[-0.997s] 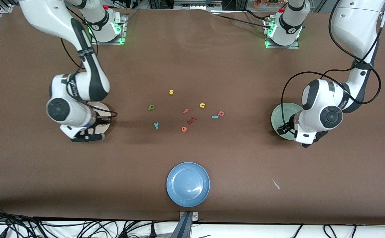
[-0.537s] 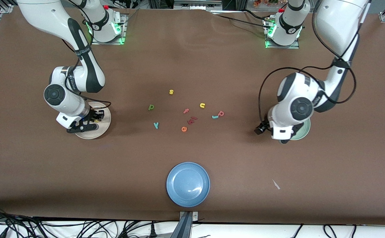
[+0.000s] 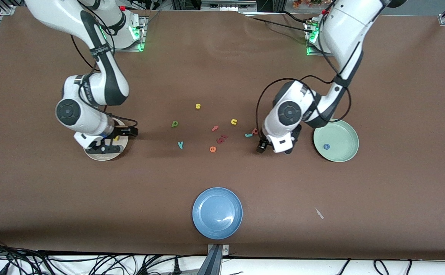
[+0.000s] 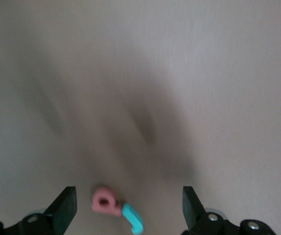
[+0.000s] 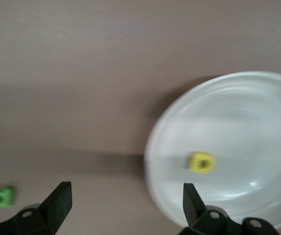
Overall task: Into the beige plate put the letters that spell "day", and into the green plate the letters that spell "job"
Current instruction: 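Release the yellow letter on the beige plate while the left gripper returns, then grasp the cyan j with the left gripper while the right grasps green d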
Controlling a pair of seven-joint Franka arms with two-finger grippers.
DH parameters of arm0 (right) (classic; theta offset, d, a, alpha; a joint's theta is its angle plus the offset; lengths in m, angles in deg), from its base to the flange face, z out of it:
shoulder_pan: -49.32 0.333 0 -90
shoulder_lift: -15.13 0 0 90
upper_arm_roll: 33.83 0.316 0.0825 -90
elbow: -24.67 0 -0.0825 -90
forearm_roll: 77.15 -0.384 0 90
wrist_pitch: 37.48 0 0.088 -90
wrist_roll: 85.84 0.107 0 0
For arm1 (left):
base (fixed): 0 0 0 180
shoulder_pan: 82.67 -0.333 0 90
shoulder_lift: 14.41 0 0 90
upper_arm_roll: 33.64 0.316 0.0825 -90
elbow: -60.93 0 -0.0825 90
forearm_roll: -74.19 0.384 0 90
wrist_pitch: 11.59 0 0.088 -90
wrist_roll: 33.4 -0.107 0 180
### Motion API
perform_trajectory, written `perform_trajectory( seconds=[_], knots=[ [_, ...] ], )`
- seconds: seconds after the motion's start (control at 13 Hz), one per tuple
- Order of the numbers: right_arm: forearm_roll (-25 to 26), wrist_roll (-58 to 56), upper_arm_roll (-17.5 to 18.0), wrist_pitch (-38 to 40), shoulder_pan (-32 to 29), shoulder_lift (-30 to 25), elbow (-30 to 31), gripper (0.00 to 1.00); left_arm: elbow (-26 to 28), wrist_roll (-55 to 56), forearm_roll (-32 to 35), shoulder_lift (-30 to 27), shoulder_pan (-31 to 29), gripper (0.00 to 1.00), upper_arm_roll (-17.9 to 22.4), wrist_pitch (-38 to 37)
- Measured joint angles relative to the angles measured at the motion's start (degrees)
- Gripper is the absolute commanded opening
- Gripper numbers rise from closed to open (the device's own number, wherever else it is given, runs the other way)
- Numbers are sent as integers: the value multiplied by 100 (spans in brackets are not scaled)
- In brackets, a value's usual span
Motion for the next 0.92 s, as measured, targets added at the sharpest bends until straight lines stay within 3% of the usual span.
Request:
perform_trajectory(
  seconds=[0.15,0.23,0.54,0.92],
  knots=[
    [-121,566,191,-103,109,65,0,100,-296,470,0,268,250,68,12,1],
    [-134,860,264,-199,178,109,-1,100,-422,612,0,393,334,65,20,2],
    [-146,2185,375,-733,790,408,-20,100,-647,784,0,648,422,56,102,1],
    [-147,2954,378,-1024,1211,749,-126,97,-650,1010,0,692,456,56,115,-19]
  ],
)
